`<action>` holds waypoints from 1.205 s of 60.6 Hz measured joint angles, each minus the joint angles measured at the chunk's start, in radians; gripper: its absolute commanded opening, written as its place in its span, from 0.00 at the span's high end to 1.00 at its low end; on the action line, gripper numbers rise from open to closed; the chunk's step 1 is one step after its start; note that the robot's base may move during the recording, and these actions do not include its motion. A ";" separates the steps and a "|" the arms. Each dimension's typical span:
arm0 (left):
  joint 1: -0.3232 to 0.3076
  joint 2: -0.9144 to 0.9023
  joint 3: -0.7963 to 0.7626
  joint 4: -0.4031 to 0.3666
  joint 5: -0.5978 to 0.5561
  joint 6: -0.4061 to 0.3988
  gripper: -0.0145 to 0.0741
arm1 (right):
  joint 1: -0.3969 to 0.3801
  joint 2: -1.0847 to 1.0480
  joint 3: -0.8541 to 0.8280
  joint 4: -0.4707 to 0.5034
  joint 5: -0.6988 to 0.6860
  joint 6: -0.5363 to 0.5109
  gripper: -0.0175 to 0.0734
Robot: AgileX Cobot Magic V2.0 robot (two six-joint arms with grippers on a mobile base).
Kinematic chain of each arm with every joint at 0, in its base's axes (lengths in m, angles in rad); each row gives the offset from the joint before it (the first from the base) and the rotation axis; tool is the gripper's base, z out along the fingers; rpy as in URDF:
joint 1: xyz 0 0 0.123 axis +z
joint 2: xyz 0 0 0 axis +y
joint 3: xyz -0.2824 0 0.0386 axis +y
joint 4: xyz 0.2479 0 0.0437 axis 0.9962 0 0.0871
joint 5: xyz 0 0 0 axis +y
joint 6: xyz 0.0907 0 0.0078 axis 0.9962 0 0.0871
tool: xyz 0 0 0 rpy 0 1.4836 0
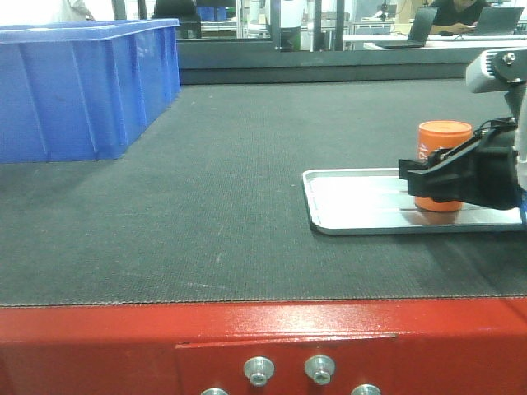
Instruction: Grab orange capacitor from left shelf to right conveyor
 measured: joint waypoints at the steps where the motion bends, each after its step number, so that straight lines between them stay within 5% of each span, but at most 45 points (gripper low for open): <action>1: 0.000 0.000 0.000 0.000 0.000 0.000 0.98 | -0.002 0.000 0.000 -0.005 0.000 -0.002 0.64; 8: 0.000 0.000 0.000 0.000 0.000 0.000 0.98 | -0.002 0.000 -0.002 -0.023 0.004 -0.002 0.51; 19: 0.000 0.000 0.000 0.000 0.000 0.000 0.98 | -0.002 0.000 -0.004 -0.034 0.008 -0.002 0.12; 37: 0.000 0.000 0.000 0.000 0.000 0.000 0.98 | -0.002 -0.090 -0.004 -0.070 0.113 -0.002 0.14; 58: 0.000 0.000 0.000 0.000 0.000 0.000 0.98 | -0.002 -0.523 0.005 -0.082 0.527 0.068 0.17; 67: 0.000 0.000 0.000 0.000 0.000 0.000 0.98 | -0.002 -0.762 0.007 -0.083 0.748 0.111 0.36; 73: 0.000 0.000 0.000 0.000 0.000 0.000 0.98 | -0.002 -0.929 0.007 -0.083 0.903 0.130 0.58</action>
